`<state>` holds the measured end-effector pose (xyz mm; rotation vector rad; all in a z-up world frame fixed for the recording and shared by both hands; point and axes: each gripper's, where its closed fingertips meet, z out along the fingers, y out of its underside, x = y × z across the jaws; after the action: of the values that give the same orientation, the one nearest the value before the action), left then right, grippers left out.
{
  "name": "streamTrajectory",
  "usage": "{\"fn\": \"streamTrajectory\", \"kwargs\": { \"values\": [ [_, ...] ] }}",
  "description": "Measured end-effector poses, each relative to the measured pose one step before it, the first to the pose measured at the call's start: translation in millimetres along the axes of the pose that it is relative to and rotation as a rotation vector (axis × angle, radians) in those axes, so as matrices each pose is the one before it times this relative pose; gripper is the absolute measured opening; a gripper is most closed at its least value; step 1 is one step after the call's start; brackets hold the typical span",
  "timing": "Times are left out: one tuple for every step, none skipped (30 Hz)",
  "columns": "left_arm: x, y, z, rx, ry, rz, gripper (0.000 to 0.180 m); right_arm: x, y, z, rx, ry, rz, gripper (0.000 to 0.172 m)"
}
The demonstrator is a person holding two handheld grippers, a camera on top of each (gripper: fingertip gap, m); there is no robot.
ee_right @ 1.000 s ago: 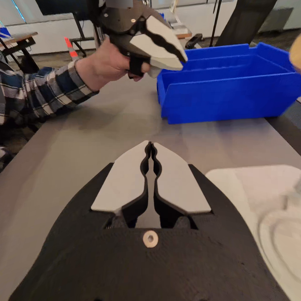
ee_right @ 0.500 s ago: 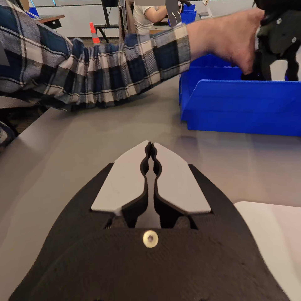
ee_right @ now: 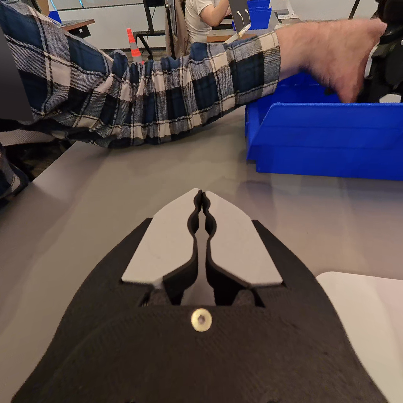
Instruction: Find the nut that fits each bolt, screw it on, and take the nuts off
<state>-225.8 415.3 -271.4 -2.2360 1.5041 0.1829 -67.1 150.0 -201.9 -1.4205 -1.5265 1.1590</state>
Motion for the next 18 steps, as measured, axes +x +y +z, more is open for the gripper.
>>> {"fn": "streamTrajectory", "kwargs": {
  "values": [
    [-0.57, -0.24, 0.63, 0.0005, -0.0022, -0.0076, 0.006, -0.04, -0.14, -0.16, 0.0008, -0.0002, -0.0002, 0.0],
    [0.37, 0.18, -0.1, -0.0053, 0.0057, -0.0116, 0.006, -0.08, 0.0, -0.09, 0.0002, -0.0012, 0.0002, 0.0],
    [0.33, 0.06, -0.31, -0.0064, -0.0027, 0.0106, 0.006, -0.16, 0.0, 0.0, 0.0, -0.0013, -0.0001, 0.0],
    [-0.71, -0.17, 0.25, -0.004, -0.014, 0.0167, 0.005, -0.18, -0.02, -0.04, 0.0004, -0.0002, -0.0008, 0.0],
    [-0.48, -0.04, 0.07, -0.0044, -0.0031, -0.0061, 0.005, -0.18, 0.0, -0.05, 0.0002, -0.0005, -0.0013, 0.0],
    [-0.39, 0.24, -0.03, -0.0052, 0.0004, -0.0088, 0.005, -0.46, 0.01, -0.04, 0.0002, -0.0021, -0.0017, 0.0],
    [-0.41, 0.49, -0.25, -0.0016, -0.0044, 0.0036, 0.005, -0.41, -0.16, -0.05, 0.0008, -0.0023, -0.0014, 0.0],
    [-1.85, 0.22, -1.24, 0.0023, -0.0132, 0.0023, 0.005, -0.14, -0.07, -0.11, 0.001, -0.0011, -0.0004, 0.0],
    [-1.07, -0.77, -2.15, 0.009, -0.0024, -0.0091, 0.005, -0.01, -0.03, -0.07, 0.0005, -0.0005, 0.0004, 0.0],
    [0.25, -1.93, -2.94, 0.0154, 0.0071, -0.0081, 0.005, 0.05, 0.02, 0.04, -0.0004, -0.0006, 0.0011, 0.0],
    [-0.14, -1.94, -3.81, 0.0147, 0.0015, -0.0032, 0.005, 0.06, 0.04, 0.02, -0.0006, -0.0005, 0.0013, 0.0],
    [-1.15, -1.48, -4.41, 0.01, -0.0057, -0.0036, 0.005, 0.0, -0.02, 0.0, 0.0002, -0.0003, 0.0008, 0.0],
    [0.27, -1.49, -4.89, 0.011, 0.0032, -0.0064, 0.005, 0.0, -0.05, -0.06, 0.0006, -0.0005, 0.0003, 0.0],
    [1.48, -1.62, -5.34, 0.0127, 0.0069, -0.0029, 0.005, -0.06, -0.17, -0.14, 0.0011, 0.0, 0.0003, 0.0],
    [2.12, -1.26, -5.93, 0.0125, 0.0046, 0.0032, 0.005, -0.04, -0.12, -0.09, 0.0014, -0.0001, -0.0001, 0.0],
    [1.87, -0.51, -6.36, 0.0067, 0.0043, 0.0025, 0.005, -0.15, -0.23, -0.25, 0.002, -0.0003, -0.0005, 0.0],
    [0.24, -1.07, -7.56, 0.0069, -0.0073, 0.0012, 0.005, -0.14, -0.4, -0.3, 0.0029, 0.0004, -0.0012, 0.0],
    [-0.08, -3.49, -9.37, 0.0199, -0.0142, 0.003, 0.005, -0.01, -0.32, -0.28, 0.003, 0.0005, -0.0012, 0.0]
  ]
}}
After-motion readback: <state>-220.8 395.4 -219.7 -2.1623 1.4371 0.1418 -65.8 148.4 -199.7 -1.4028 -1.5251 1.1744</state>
